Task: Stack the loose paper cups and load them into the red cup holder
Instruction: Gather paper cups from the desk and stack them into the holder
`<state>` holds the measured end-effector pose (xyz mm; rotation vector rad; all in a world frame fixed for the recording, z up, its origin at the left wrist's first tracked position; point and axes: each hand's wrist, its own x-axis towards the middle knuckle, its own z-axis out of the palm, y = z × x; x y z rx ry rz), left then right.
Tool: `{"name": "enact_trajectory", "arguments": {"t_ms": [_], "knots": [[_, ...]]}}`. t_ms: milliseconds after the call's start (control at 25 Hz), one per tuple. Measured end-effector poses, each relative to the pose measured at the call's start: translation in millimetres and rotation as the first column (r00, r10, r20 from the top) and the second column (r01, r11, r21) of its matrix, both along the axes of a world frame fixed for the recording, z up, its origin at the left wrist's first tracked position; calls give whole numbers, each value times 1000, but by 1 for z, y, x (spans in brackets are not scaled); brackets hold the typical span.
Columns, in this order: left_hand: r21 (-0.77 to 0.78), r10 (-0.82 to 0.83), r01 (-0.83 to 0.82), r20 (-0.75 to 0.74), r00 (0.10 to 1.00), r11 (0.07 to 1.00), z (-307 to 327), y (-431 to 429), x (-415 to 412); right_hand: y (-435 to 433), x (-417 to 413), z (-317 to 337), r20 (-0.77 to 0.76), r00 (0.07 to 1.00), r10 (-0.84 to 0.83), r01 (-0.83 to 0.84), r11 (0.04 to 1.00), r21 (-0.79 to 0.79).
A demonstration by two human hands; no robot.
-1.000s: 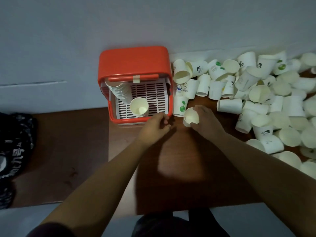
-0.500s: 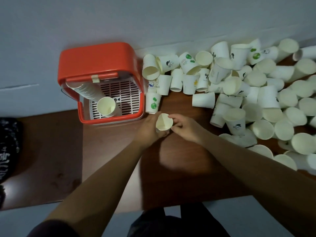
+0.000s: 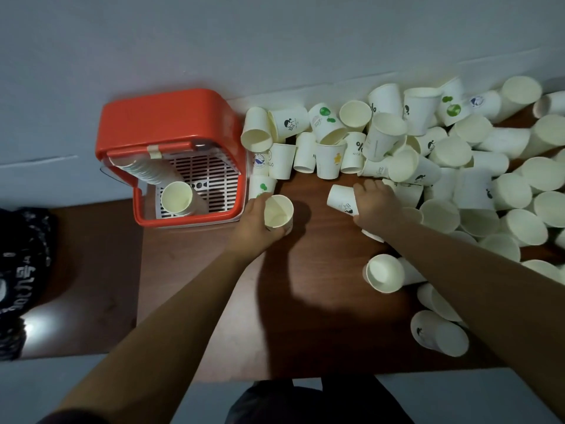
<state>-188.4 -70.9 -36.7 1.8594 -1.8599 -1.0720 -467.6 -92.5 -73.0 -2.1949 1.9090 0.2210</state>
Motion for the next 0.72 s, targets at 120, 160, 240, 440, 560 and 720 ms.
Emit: {"name": "enact_trajectory", "arguments": {"t_ms": [120,160,240,440,560,720], "knots": [[-16,9,-9,-7,1000,1000,2,2,5,2,13,6,84,996,23,-25,999,20],[-17,19,-20,-26,999,1000,3,3,8,2,21,14,166,986,-11,6,1000,30],[-46,30,-32,-43,999,998,10,4,19,1,39,36,368,924,-102,77,994,82],[-197,87,-90,-23,996,976,39,9,75,-5,89,96,545,831,-112,41,989,141],[-246,165,-169,-35,986,954,58,11,123,-3,121,114,582,810,-69,6,994,110],[-279,281,-279,-36,959,919,76,8,182,3,169,129,638,766,-74,30,996,79]]}}
